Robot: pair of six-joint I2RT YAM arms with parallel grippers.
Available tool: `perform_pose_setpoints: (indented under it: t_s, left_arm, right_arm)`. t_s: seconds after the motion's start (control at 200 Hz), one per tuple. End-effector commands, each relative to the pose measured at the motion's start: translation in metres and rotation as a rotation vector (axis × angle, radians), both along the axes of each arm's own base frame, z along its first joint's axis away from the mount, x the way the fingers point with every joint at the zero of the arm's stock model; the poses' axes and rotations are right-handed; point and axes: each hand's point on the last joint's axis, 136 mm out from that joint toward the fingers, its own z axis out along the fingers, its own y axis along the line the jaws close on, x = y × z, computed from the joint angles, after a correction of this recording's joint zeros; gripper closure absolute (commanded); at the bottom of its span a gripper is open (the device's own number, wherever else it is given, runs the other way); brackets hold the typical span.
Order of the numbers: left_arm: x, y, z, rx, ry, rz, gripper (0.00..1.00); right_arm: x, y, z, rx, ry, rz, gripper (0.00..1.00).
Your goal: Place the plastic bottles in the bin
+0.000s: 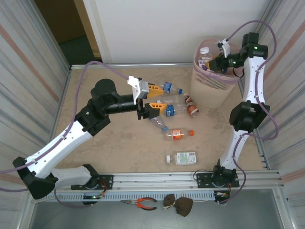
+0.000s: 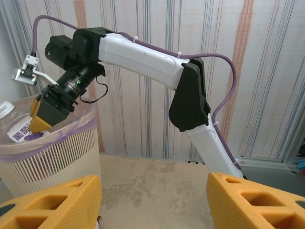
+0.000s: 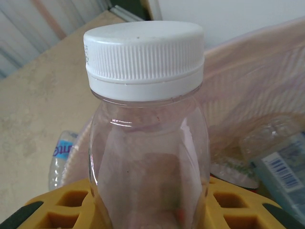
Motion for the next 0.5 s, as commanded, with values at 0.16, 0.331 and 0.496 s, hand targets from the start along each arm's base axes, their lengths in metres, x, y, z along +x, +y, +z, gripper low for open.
perform_pose_setpoints:
  t_s: [0.16,0.331,0.496]
  left_arm:
    - [0.0,0.008,0.0,-0.008,0.013,0.027,0.4]
    - [0.002,0.007,-0.003,0.0,0.025,0.033,0.4]
    - [0.004,0.007,-0.005,0.008,0.028,0.044,0.4]
  right_arm:
    - [-0.014,0.002,-0.052,-0.061,0.142,0.065,0.7]
    - [-0.012,-0.004,-0.083,-0.137,0.207,0.061,0.72]
    - [-0.016,-0.011,-0.11,-0.237,0.249,0.085,0.82]
